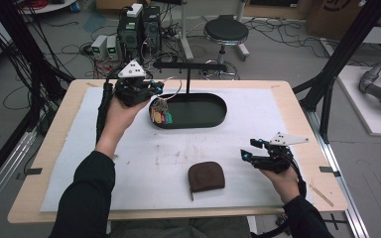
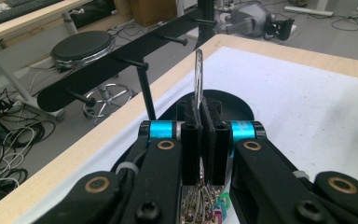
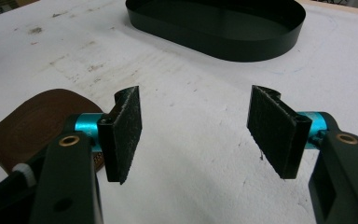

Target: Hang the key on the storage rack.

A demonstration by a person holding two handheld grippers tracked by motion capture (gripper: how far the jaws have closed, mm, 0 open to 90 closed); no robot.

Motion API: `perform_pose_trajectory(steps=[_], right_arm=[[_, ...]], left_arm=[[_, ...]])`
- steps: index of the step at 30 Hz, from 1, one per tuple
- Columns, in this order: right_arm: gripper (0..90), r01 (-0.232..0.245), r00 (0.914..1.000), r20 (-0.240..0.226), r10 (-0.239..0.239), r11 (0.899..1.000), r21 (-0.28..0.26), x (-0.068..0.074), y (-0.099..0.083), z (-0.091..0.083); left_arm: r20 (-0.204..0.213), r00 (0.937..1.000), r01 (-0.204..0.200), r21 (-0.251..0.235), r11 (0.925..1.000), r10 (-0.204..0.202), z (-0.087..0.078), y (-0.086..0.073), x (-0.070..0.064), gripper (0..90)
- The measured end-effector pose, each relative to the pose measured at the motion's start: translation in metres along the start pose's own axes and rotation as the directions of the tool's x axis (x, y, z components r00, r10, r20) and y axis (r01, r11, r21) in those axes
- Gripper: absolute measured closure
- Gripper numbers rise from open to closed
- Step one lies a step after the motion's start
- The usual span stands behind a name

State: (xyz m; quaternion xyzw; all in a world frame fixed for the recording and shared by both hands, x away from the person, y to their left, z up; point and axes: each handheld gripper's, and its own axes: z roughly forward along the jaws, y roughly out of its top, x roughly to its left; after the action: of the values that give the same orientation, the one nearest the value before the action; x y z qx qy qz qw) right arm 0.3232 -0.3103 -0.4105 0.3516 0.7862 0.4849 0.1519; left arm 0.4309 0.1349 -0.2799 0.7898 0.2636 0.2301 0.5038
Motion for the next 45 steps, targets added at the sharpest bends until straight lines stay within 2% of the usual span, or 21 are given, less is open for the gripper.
perform_pose_trajectory(steps=[2,9,17,21,27,32,40,45], right_arm=[[36.0,0.0,1.0,-0.001,0.0,1.0,0.001,0.0,0.0,0.0],[36.0,-0.002,1.0,0.002,0.002,1.0,-0.004,-0.001,0.0,0.0],[36.0,-0.002,1.0,0.002,0.002,1.0,0.001,-0.001,0.0,0.0],[36.0,-0.001,1.0,0.003,0.001,1.0,-0.006,-0.002,0.0,0.0],[36.0,-0.004,1.0,0.001,0.004,1.0,-0.008,-0.003,0.0,-0.001],[36.0,-0.007,1.0,-0.001,0.007,1.0,-0.011,-0.003,0.0,0.0],[36.0,-0.004,1.0,-0.001,0.004,1.0,-0.009,-0.003,0.001,0.0],[36.0,-0.001,1.0,-0.004,0.001,1.0,-0.011,-0.003,0.001,0.0]], left_arm=[[-0.012,0.9999,-0.001,0.015,0.9999,0.002,0.003,0.001,0.004,86.7],[-0.059,0.9981,0.02,0.011,0.9997,-0.019,0.01,0.0,0.018,86.7],[-0.096,0.9947,0.041,0.02,0.999,-0.039,0.021,0.004,0.029,86.7],[-0.111,0.9929,0.043,0.009,0.999,-0.042,0.025,0.006,0.032,86.7],[-0.138,0.9885,0.066,0.019,0.9976,-0.062,0.029,0.001,0.039,86.7],[-0.165,0.9832,0.081,0.01,0.9966,-0.079,0.031,-0.002,0.045,86.6],[-0.166,0.9794,0.119,0.012,0.9928,-0.116,0.036,-0.01,0.053,86.6],[-0.156,0.9769,0.145,-0.017,0.9893,-0.146,0.038,-0.015,0.054,86.6]])
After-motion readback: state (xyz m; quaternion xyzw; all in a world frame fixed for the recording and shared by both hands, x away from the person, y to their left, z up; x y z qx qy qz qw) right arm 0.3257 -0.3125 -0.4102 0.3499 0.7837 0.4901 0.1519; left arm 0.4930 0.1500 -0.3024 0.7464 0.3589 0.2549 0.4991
